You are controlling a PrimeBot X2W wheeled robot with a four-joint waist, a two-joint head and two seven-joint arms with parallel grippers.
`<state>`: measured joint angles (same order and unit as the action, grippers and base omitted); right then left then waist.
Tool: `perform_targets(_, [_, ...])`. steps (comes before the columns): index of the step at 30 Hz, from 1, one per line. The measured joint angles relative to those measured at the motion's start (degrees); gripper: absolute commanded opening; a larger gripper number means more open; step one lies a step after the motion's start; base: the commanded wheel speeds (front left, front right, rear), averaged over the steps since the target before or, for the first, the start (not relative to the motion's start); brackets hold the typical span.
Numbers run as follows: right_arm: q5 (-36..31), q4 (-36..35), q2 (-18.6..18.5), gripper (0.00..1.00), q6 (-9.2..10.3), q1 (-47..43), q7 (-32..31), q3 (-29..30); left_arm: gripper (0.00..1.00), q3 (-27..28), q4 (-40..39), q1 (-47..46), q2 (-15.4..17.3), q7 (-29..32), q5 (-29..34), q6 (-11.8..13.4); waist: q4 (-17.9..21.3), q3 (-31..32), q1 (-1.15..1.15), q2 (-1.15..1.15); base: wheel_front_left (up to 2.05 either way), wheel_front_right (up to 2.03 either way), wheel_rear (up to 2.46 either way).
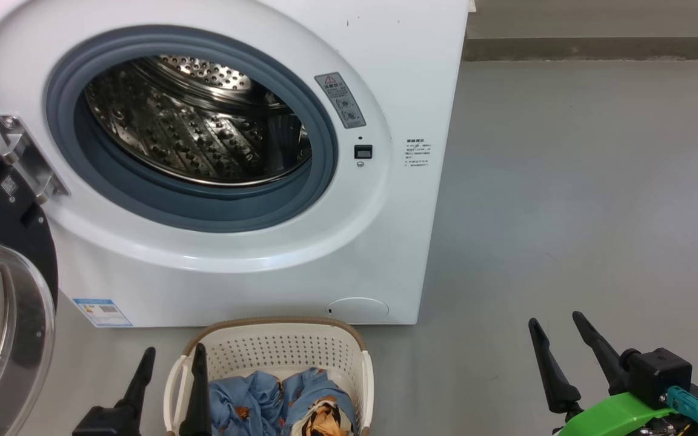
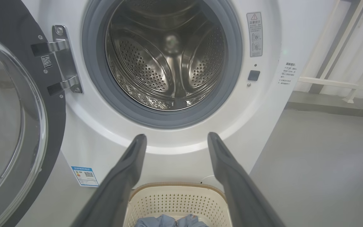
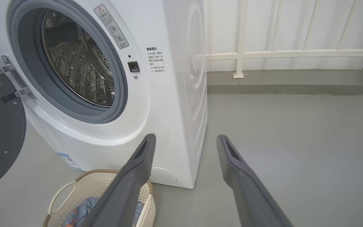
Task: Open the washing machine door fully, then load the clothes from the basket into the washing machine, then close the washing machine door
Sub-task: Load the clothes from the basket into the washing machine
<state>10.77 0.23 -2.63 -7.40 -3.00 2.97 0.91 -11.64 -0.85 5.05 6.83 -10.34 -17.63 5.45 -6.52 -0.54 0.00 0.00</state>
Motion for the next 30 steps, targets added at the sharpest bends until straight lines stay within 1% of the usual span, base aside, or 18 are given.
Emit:
perform_targets(19, [0.0, 0.0, 0.0, 1.0, 0.0, 0.0, 0.0, -0.1, 1.0, -0.9, 0.3, 0.0, 0.8, 0.0, -0.4, 0.0, -0.1, 0.1, 0.0, 0.0, 0.0, 0.0, 0.0])
perform_targets(30, [-0.6, -0.6, 0.0, 1.0, 0.0, 0.0, -0.4, 0.4, 1.0, -2.2, 2.1, -0.1, 0.9, 0.2, -0.8, -0.2, 0.5, -2.4, 0.0, 0.0, 0.0, 0.0, 0.0])
